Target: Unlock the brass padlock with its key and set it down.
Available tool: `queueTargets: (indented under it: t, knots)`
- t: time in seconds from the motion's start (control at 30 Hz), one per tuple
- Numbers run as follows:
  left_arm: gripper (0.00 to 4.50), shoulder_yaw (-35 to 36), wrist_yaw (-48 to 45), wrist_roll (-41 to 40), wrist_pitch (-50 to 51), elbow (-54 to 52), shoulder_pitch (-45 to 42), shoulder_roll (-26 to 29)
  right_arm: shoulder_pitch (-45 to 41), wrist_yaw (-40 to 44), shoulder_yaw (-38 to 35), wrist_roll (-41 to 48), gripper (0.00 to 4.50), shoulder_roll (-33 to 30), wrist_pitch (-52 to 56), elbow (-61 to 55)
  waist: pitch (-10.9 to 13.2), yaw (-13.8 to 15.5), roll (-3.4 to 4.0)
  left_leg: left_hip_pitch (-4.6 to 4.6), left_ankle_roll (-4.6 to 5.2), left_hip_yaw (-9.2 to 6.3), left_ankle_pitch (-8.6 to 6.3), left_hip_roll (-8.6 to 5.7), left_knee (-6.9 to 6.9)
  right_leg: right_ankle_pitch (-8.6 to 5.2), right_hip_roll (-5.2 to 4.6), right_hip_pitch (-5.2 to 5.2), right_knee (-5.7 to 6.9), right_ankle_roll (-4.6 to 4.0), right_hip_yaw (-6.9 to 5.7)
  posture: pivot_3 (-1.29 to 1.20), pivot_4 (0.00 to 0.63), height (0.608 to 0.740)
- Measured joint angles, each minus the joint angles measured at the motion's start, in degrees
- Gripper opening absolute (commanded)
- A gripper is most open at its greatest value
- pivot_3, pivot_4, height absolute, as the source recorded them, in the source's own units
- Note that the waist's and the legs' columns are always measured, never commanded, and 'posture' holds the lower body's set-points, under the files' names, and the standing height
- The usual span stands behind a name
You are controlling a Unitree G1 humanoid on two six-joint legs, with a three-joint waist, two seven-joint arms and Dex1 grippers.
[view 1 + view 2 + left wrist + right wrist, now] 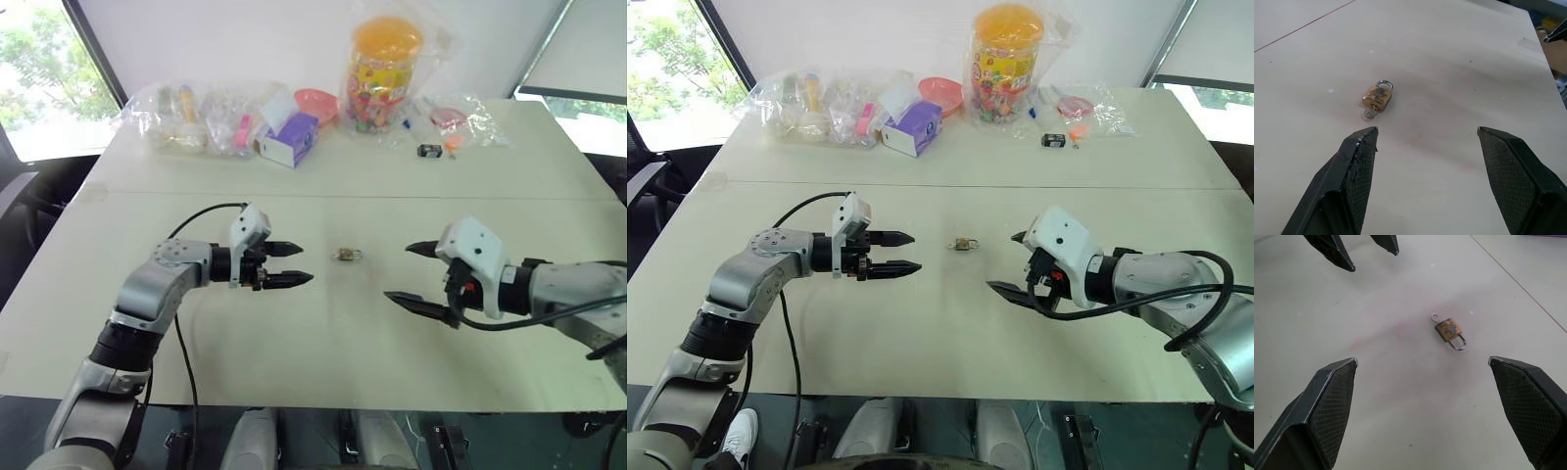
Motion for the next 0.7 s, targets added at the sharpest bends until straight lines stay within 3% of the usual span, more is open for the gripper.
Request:
queueTargets:
  t: [0.17,0.7]
  knots:
    - [3.39,0.9,2.7,-0.1,-0.2,0.7,-0.3,-2.6,-1.3,-2.0,1.1,-2.4,4.45,2.6,-1.0,1.4,0.0,0.0,0.0,-0.01,0.0,0.0,0.0,0.0,0.06,0.0,-0.01,0.0,0.03,0.0,0.0,0.0,0.15,0.74]
    - [3.39,1.2,3.2,-1.2,2.6,0.3,-2.7,-2.4,-5.3,-0.4,7.8,-9.4,4.45,5.9,-6.4,9.2,0.0,-0.1,0.0,0.0,0.0,0.01,0.0,0.0,0.08,0.0,0.0,0.0,0.05,0.0,0.0,0.0,0.15,0.74]
